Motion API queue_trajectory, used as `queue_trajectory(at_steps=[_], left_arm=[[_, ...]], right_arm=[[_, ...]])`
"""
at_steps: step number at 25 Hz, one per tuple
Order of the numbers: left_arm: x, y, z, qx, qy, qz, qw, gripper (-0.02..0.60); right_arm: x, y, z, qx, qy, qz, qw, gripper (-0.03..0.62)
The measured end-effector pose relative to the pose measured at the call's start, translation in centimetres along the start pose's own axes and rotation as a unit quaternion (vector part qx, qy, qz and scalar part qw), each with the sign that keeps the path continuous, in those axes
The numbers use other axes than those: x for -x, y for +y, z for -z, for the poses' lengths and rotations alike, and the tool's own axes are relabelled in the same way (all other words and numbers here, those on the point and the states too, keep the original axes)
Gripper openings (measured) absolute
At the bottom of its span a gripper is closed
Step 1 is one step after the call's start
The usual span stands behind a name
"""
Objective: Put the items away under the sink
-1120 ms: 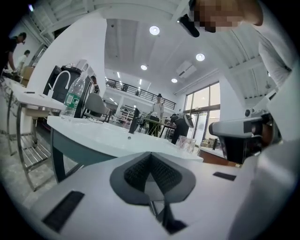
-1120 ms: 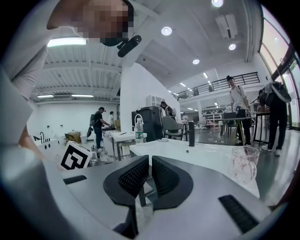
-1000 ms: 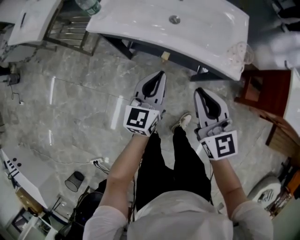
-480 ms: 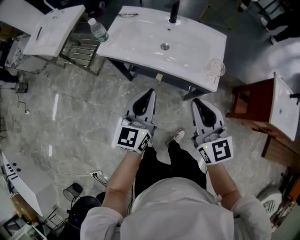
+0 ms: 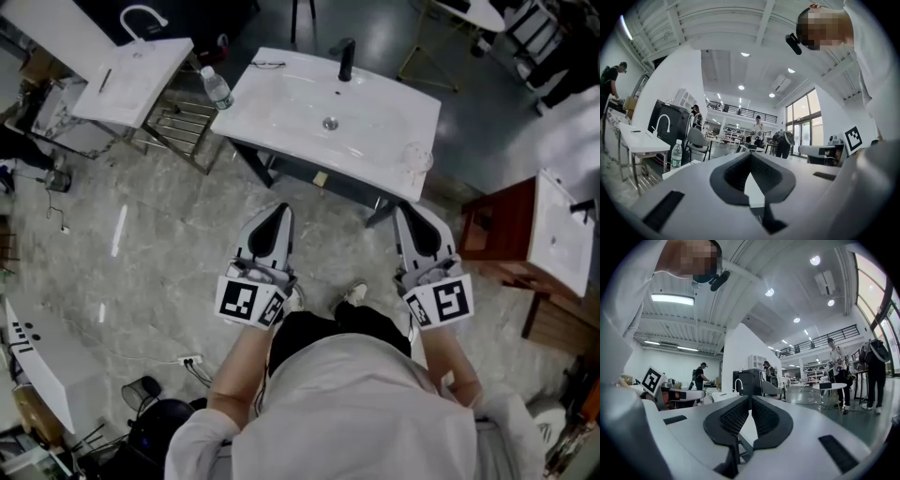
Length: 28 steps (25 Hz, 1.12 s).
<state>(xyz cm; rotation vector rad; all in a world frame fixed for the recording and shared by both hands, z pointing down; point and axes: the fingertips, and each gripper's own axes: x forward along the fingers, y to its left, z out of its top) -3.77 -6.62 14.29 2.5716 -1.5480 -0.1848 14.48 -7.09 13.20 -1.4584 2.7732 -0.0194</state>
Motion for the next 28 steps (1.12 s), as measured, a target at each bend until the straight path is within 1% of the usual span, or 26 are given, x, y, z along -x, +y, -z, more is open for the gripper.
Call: queue_trajectory(at_steps=[2, 4, 9, 14, 22, 28], left_arm=[[0.3, 0.1, -0.5, -0.011, -0.007, -0.013, 0.9998, 0.002], [0.3, 0.2, -0.8, -0.012, -0.012, -0.021, 0.9996, 0.002], [0.3, -0.2, -1.4, -0.015, -0.018, -0.019, 0.9996, 0.002], [0.4, 0.5, -2.7, -0.021, -0.029, -0.032, 0.9988, 0.003], [-0.2, 1.6, -2.3, -0.009, -0.025, -0.032, 0.9991, 0.003], [-0.9, 1.2, -2.7, -0.015, -0.032, -0.022, 0.9991, 0.002]], right_arm=[[0.1, -0.3, -0.3, 0.001, -0.002, -0.003, 1.000, 0.044], [-0.1, -0.5, -0.5, 0.000, -0.008, -0.004, 1.000, 0.043], [-0.7, -0.2, -1.8, 0.004, -0.024, -0.011, 1.000, 0.043], [-1.2, -0.5, -3.0, 0.013, -0.032, -0.014, 0.999, 0.044], [-2.0, -0.5, -3.5, 0.013, -0.031, -0.012, 0.999, 0.043], [-3.0, -1.0, -3.7, 0.014, -0.034, -0.010, 0.999, 0.043]])
